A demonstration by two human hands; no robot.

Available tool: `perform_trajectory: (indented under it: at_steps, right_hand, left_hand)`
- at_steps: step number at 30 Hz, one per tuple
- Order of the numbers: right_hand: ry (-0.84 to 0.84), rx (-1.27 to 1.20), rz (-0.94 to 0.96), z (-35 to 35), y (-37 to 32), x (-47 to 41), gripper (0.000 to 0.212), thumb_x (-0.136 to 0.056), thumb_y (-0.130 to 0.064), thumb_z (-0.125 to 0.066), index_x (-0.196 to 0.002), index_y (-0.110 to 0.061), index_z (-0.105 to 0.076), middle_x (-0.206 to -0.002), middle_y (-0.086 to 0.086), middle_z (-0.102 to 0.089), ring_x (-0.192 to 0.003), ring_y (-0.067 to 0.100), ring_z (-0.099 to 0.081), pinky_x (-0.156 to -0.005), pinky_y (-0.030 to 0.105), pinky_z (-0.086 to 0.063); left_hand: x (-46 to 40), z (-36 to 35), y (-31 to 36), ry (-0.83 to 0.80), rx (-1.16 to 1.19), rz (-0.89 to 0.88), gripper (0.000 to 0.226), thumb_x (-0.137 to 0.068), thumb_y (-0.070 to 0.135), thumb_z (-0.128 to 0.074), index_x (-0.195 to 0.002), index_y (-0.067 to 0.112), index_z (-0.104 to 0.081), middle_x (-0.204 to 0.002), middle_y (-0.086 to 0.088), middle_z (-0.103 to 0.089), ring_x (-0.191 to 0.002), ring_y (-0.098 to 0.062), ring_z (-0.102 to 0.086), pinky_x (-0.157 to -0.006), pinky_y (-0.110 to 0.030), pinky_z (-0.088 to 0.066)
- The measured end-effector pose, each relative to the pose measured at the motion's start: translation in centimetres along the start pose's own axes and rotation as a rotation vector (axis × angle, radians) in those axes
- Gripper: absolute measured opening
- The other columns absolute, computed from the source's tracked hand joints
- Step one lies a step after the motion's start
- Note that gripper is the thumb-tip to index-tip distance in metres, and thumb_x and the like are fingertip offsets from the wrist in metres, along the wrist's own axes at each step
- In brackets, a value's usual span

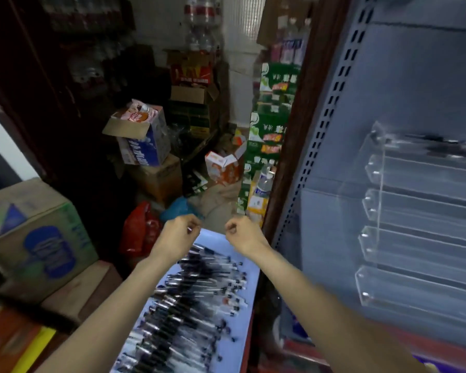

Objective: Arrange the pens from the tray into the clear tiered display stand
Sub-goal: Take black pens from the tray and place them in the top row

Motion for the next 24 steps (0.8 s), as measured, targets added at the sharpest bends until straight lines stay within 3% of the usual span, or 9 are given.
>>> perform_trajectory:
  at_steps: [2,4,6,9,13,17,24]
  right_hand:
    - [-0.057,0.033,-0.086,-2.8,1.1,-1.0,0.027,-0.095,-0.004,-0.04,-0.091,-0.004,-0.066,-0.092,0.02,-0.063,-0.058,0.02,-0.043,-0.064,0.036,-0.041]
    - [-0.078,0.057,-0.156,-4.7,2.2,-1.8,0.03,-0.096,-0.01,-0.043,-0.121,-0.004,-0.059,-0.123,0.018,-0.059,-0.09,0.027,-0.059,-0.079,0.036,-0.048]
    - [-0.092,0.087,-0.191,-5.9,3.1,-2.4,0.038,-0.097,-0.014,-0.046,-0.134,-0.007,-0.049,-0.136,0.015,-0.051,-0.117,0.029,-0.054,-0.097,0.035,-0.044]
    - [-0.12,0.136,-0.204,-7.1,3.8,-3.9,0.043,-0.099,-0.014,-0.043,-0.141,-0.009,-0.039,-0.142,0.014,-0.045,-0.114,0.029,-0.055,-0.092,0.035,-0.047]
    - [-0.154,0.222,-0.204,-8.5,3.9,-5.8,0.043,-0.098,-0.016,-0.047,-0.14,-0.008,-0.04,-0.139,0.016,-0.048,-0.115,0.031,-0.055,-0.098,0.04,-0.046]
    - [-0.123,0.207,-0.212,-9.4,4.5,-6.2,0.025,-0.094,-0.011,-0.051,-0.115,-0.003,-0.061,-0.111,0.019,-0.064,-0.103,0.033,-0.059,-0.093,0.044,-0.048]
    - [-0.133,0.267,-0.203,-8.9,5.3,-6.4,0.017,-0.09,-0.014,-0.055,-0.104,-0.008,-0.063,-0.11,0.015,-0.064,-0.104,0.032,-0.059,-0.091,0.041,-0.048]
  left_hand:
    - [-0.1,-0.9,-2.9,-0.066,-0.006,0.018,0.018,-0.091,0.009,-0.053,-0.104,0.007,-0.066,-0.105,-0.013,-0.069,-0.095,-0.026,-0.063,-0.08,-0.029,-0.046]
    - [-0.4,-1.7,-5.3,-0.152,-0.058,0.028,0.025,-0.093,0.008,-0.05,-0.113,0.007,-0.064,-0.118,-0.016,-0.063,-0.108,-0.031,-0.06,-0.091,-0.035,-0.046]
    - [-0.9,-2.5,-7.1,-0.237,-0.116,0.014,0.031,-0.094,0.007,-0.047,-0.123,0.007,-0.059,-0.13,-0.016,-0.056,-0.116,-0.031,-0.055,-0.097,-0.035,-0.042]
    - [-1.7,-3.5,-8.8,-0.323,-0.187,-0.028,0.041,-0.098,0.008,-0.04,-0.139,0.009,-0.042,-0.148,-0.011,-0.038,-0.133,-0.026,-0.04,-0.107,-0.031,-0.032]
    - [-2.5,-4.8,-10.7,-0.427,-0.31,-0.108,0.045,-0.1,0.011,-0.033,-0.145,0.015,-0.031,-0.155,-0.003,-0.022,-0.141,-0.021,-0.025,-0.111,-0.03,-0.028]
    - [-2.6,-5.9,-12.4,-0.392,-0.242,-0.133,0.041,-0.097,0.004,-0.037,-0.138,0.01,-0.044,-0.151,-0.007,-0.033,-0.137,-0.022,-0.035,-0.112,-0.03,-0.029]
    - [-3.2,-6.6,-13.1,-0.333,-0.155,-0.122,0.036,-0.097,0.004,-0.041,-0.13,0.008,-0.053,-0.142,-0.007,-0.045,-0.132,-0.024,-0.041,-0.114,-0.031,-0.028]
Point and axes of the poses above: each hand's wrist, its own x-axis away from the middle knuckle, its own z-axis out of the back of the hand, y = z × x, the point moved 1 cm from there along -x, towards the middle knuckle
